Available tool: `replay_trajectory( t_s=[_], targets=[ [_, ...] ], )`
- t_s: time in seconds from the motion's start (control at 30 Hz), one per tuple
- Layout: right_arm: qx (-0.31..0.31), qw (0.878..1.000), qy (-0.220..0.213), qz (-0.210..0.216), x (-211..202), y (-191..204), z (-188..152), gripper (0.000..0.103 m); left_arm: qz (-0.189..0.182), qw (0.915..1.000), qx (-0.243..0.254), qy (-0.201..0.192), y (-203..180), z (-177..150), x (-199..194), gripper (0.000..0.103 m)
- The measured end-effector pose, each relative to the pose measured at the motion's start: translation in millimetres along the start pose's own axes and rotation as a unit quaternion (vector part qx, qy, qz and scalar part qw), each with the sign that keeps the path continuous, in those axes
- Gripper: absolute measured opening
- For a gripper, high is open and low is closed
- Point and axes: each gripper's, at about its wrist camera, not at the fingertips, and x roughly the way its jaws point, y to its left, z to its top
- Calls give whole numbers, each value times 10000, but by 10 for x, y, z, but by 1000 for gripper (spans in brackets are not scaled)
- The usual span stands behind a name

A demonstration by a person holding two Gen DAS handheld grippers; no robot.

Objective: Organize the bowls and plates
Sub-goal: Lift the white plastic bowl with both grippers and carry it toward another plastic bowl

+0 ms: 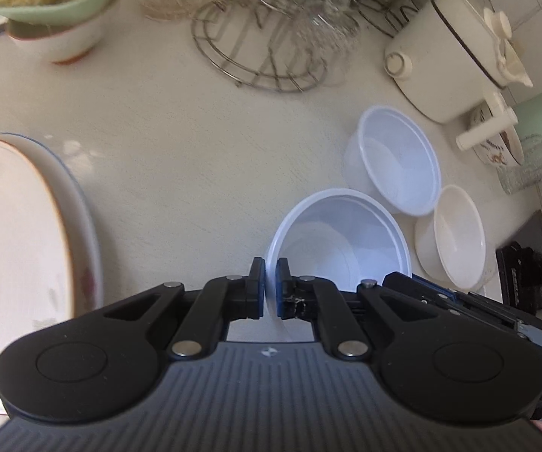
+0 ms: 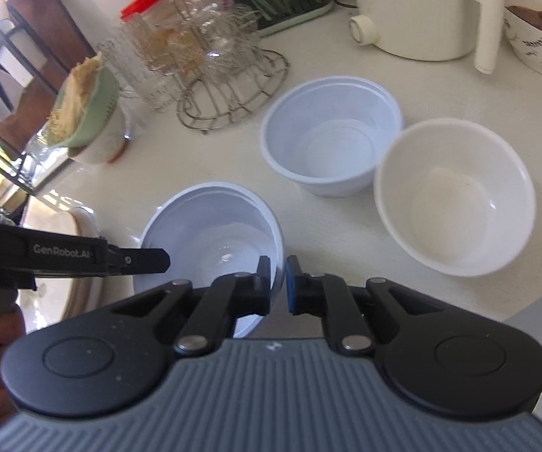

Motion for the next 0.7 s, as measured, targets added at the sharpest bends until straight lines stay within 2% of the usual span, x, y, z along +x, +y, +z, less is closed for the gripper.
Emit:
replay_trajectory(
  t_s=[0.23, 0.5, 0.7],
  targets=[
    [-211, 9994, 65, 283, 137, 271, 102, 11, 293, 9994, -191, -70, 238, 74, -80, 7],
    [-417, 9982, 309, 304, 315, 476, 158, 12, 411, 9981, -462, 52, 470, 88, -34, 7],
    [-541, 9968, 502, 313, 414, 538, 135, 13, 503, 9980, -391, 14, 519, 63, -46, 8]
  ],
)
